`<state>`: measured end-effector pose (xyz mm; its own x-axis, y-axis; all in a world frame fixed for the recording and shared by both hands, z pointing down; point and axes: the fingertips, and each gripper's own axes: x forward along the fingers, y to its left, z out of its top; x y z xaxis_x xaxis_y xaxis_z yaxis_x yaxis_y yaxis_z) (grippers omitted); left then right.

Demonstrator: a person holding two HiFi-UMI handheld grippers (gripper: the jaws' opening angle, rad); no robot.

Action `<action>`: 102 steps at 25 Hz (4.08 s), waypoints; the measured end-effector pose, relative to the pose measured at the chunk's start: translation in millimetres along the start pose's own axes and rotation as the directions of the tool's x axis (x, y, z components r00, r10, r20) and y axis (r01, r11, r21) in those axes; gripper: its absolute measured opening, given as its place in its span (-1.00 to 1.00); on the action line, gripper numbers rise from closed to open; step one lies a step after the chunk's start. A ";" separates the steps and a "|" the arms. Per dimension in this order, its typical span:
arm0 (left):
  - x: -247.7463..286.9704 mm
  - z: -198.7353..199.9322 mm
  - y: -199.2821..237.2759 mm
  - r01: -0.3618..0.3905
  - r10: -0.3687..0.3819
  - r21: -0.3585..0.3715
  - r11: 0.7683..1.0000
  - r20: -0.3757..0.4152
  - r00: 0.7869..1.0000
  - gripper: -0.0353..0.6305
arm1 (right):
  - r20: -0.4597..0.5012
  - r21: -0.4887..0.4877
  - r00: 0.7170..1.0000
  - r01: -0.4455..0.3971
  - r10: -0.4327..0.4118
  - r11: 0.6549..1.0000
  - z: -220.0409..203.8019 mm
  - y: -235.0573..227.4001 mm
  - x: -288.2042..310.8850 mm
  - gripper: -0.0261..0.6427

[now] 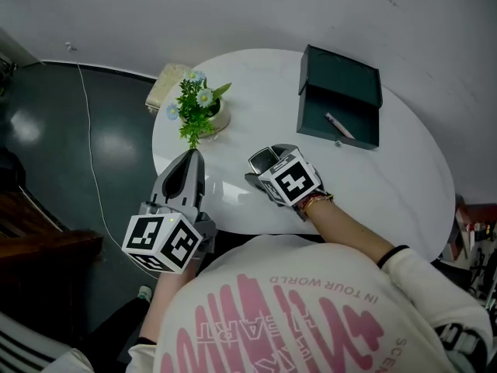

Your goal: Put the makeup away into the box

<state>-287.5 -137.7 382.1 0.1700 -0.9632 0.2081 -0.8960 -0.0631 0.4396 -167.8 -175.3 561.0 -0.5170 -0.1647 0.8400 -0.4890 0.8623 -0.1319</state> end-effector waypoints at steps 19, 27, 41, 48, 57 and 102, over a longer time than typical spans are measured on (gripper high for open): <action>35.4 -8.8 -16.3 0.204 -0.202 0.034 0.978 -0.070 0.977 -0.89 | 0.102 0.294 0.995 -0.011 -0.020 0.956 1.6 -6.9 -21.6 0.08; 75.7 -30.7 -63.4 0.334 -0.326 0.036 0.942 -0.140 0.935 -0.89 | 0.227 0.421 0.960 0.054 -0.163 0.905 0.4 -52.5 -87.7 0.08; 108.3 -60.6 -112.9 0.303 -0.299 -0.007 0.953 -0.188 0.936 -0.89 | 0.248 0.471 0.920 0.161 -0.305 0.868 -32.6 -161.8 -170.0 0.08; 100.0 -76.0 -100.1 0.202 -0.199 -0.006 0.979 -0.213 0.957 -0.89 | 0.184 0.416 0.929 0.221 -0.320 0.882 -42.4 -214.5 -164.3 0.08; 89.9 -63.5 -76.0 0.102 -0.100 0.003 0.995 -0.174 0.980 -0.89 | 0.063 0.305 0.953 0.263 -0.295 0.915 -41.9 -256.6 -142.6 0.09; 86.5 -38.6 -53.4 0.044 -0.045 -0.012 0.999 -0.105 0.993 -0.89 | -0.319 0.324 0.920 0.331 -0.227 0.886 -69.9 -271.6 -85.9 0.11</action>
<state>-209.2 -207.6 410.4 0.2520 -0.9267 0.2787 -0.8829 -0.1022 0.4583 58.6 -361.9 561.5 -0.1405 -0.1941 0.9709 -0.8322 0.5544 -0.0096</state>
